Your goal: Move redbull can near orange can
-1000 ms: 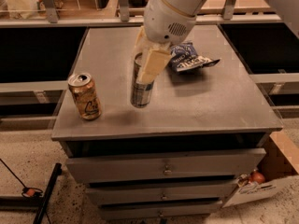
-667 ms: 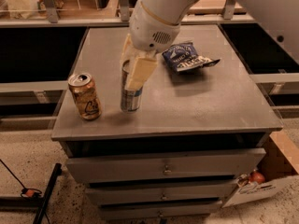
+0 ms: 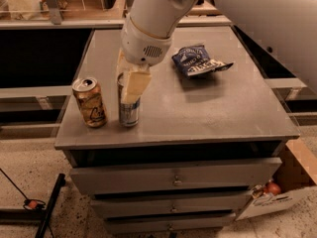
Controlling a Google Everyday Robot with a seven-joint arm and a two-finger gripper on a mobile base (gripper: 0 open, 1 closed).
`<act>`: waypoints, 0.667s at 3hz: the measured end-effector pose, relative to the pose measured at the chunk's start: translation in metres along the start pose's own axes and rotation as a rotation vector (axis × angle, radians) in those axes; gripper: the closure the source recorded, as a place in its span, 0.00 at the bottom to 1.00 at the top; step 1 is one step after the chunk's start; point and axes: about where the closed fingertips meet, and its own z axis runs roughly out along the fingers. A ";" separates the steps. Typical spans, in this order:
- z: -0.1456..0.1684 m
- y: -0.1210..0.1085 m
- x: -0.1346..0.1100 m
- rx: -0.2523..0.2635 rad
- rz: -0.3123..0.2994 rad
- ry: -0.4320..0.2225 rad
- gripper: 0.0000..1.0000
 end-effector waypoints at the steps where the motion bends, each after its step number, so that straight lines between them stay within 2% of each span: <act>1: 0.009 0.002 -0.004 -0.013 -0.021 0.008 1.00; 2: 0.012 0.002 -0.005 -0.019 -0.025 0.012 1.00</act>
Offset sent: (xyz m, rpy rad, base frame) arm -0.0041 0.0096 -0.0189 -0.0384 0.0132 0.0412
